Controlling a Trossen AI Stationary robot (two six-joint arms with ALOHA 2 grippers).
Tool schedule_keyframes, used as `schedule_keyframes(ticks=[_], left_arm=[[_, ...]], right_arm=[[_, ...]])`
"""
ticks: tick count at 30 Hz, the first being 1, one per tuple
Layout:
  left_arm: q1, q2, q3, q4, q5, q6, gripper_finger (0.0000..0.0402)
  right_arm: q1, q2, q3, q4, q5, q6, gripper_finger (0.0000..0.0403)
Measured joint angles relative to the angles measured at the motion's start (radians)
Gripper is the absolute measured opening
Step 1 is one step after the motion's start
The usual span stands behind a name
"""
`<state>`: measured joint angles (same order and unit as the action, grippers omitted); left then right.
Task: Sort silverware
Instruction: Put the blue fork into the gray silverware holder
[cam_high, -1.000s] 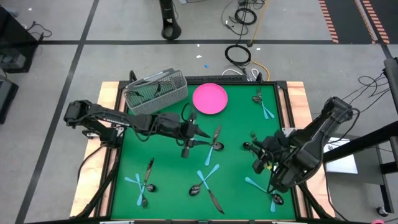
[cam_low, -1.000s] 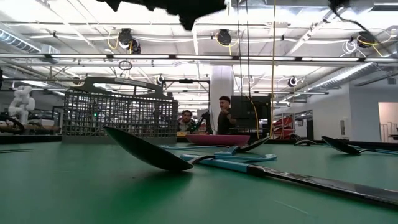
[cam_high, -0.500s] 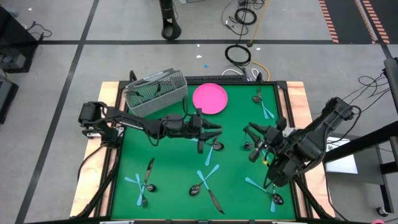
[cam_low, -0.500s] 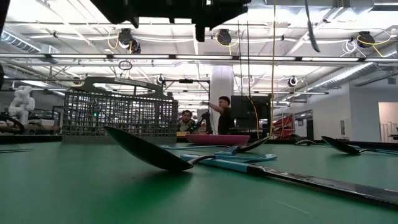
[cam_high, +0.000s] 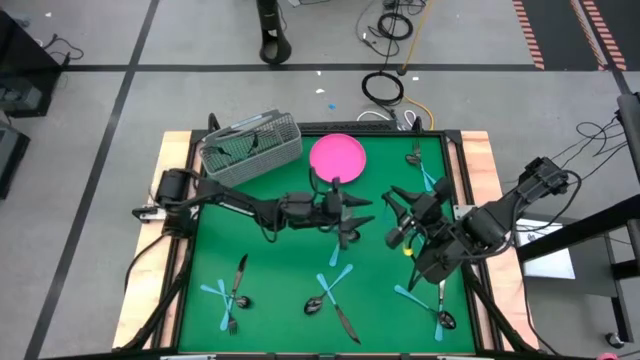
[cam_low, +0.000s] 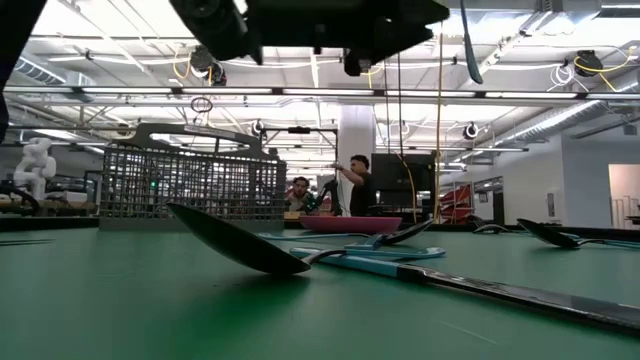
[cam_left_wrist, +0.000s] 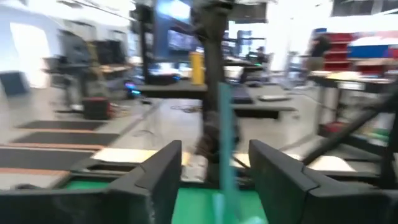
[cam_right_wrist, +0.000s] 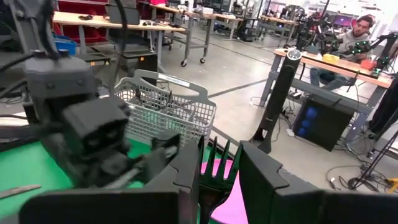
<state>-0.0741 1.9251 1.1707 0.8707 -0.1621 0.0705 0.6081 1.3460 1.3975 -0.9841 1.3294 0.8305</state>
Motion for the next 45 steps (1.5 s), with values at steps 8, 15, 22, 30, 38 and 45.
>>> schedule_keyframes(ticks=[8, 15, 22, 30, 38, 45], left_arm=[[0.000, 0.048, 0.085, 0.001, 0.016, 0.016, 0.0220], [0.002, 0.049, 0.114, -0.028, 0.036, 0.014, 0.0221], [0.002, 0.049, 0.194, -0.151, 0.007, 0.013, 0.0221], [0.002, 0.049, 0.239, -0.237, -0.004, 0.012, 0.0191], [0.001, 0.049, 0.239, -0.238, -0.049, 0.015, 0.0040], [0.002, 0.049, 0.239, -0.237, -0.057, 0.019, 0.0006]], right_arm=[[0.000, 0.000, 0.000, 0.035, -0.003, -0.040, 0.0061], [0.000, 0.000, 0.000, 0.036, -0.003, -0.040, 0.0061], [-0.003, 0.000, 0.000, 0.054, -0.003, -0.040, 0.0061], [-0.014, 0.000, 0.000, 0.055, -0.003, -0.041, 0.0061], [-0.014, 0.000, 0.000, 0.055, -0.001, -0.055, 0.0061], [-0.014, 0.000, 0.000, 0.055, 0.004, -0.081, 0.0092]])
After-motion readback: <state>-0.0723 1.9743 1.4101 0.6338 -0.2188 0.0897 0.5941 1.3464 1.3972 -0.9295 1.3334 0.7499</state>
